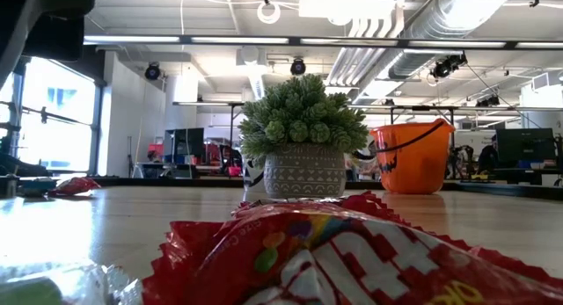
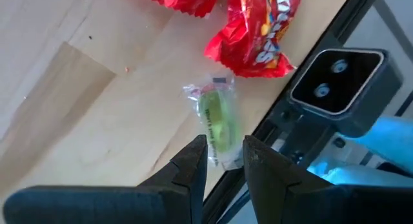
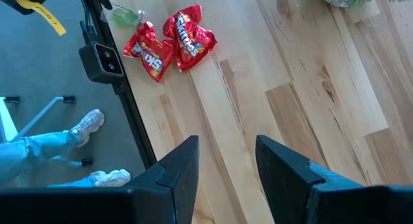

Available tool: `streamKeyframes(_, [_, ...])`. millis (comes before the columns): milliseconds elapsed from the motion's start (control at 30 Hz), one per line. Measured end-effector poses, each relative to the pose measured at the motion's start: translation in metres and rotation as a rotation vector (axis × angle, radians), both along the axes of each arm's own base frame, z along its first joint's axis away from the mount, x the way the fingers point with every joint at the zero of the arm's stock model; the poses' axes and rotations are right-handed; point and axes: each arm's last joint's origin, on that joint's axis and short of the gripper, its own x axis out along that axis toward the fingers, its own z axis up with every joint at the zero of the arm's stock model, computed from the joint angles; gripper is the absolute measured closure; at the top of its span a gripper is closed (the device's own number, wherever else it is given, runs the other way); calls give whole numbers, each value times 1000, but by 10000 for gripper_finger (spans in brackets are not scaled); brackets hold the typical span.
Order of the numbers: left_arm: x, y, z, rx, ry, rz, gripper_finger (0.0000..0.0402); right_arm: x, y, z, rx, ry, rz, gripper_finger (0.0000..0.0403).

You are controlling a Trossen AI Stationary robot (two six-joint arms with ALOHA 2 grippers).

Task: Sort candy
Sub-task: Put the green gummy into the green bucket

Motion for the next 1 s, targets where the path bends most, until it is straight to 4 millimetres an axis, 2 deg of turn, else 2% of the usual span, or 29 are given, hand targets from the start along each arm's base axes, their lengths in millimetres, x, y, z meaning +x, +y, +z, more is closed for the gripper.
streamKeyframes(600, [2, 0, -11, 61, -7, -132, 314, 0, 0, 0, -18, -1, 27, 253])
streamKeyframes(1000, [4, -2, -21, 71, -1, -154, 313, 0, -1, 0, -32, 1, 47, 253])
